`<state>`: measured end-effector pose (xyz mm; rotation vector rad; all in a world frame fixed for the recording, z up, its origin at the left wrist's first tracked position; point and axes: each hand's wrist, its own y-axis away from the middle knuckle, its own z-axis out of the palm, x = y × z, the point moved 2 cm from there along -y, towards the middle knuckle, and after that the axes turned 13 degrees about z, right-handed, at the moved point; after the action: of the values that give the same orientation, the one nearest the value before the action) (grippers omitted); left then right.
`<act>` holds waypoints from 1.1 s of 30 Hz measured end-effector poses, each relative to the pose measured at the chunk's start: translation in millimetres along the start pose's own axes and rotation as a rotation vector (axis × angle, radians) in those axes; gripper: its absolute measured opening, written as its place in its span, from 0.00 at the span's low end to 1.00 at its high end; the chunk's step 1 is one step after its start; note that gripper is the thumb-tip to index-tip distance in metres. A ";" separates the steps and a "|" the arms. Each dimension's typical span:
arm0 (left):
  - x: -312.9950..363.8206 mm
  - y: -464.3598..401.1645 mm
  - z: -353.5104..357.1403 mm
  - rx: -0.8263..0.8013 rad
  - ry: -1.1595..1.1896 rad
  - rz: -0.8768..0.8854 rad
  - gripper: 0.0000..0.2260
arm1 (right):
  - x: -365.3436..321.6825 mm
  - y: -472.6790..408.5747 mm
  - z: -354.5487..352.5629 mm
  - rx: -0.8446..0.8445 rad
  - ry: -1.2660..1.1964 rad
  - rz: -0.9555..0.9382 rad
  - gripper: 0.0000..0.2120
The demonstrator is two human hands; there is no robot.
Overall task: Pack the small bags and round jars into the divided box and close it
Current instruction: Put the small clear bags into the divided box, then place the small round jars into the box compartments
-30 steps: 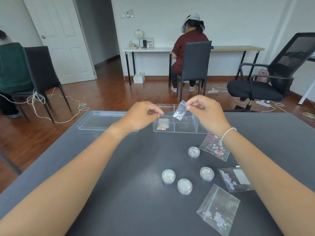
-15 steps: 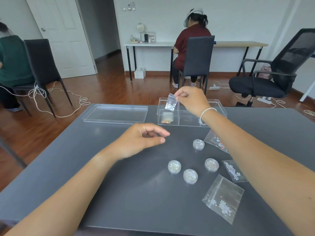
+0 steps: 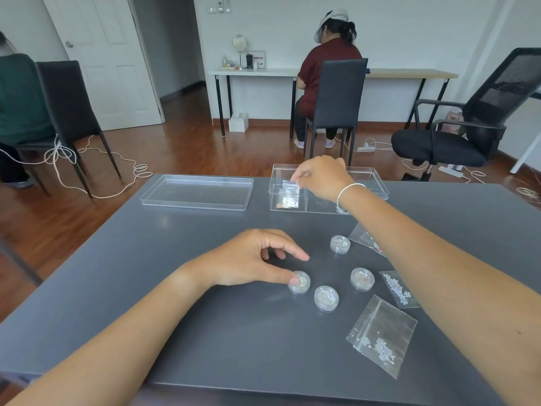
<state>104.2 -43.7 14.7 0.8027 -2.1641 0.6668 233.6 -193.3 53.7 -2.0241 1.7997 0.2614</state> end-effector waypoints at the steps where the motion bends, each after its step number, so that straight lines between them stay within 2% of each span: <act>1: -0.1 0.1 1.4 -0.015 -0.006 0.000 0.13 | 0.0 0.0 0.1 -0.001 0.007 -0.008 0.13; 6: -0.8 -0.3 4.4 -0.049 -0.014 -0.001 0.13 | 6.3 5.0 -4.6 0.055 0.030 -0.054 0.14; 12: 0.0 -0.5 5.0 -0.068 -0.010 -0.001 0.13 | 23.8 40.2 -17.8 0.105 -0.123 -0.076 0.10; 16: -0.2 -0.6 5.5 -0.089 -0.037 -0.004 0.14 | 38.7 76.9 -21.4 0.010 -0.219 -0.145 0.07; 22: 2.1 -1.4 7.3 -0.081 -0.023 -0.002 0.13 | 56.1 101.7 -23.2 -0.103 -0.288 -0.152 0.07; 33: 0.7 -0.8 6.9 -0.050 -0.011 0.009 0.12 | 62.6 109.1 -17.9 -0.240 -0.115 -0.118 0.13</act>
<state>101.3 -49.0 11.3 0.7728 -2.1863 0.6116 133.4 -265.7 24.4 -2.2188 1.6384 0.5698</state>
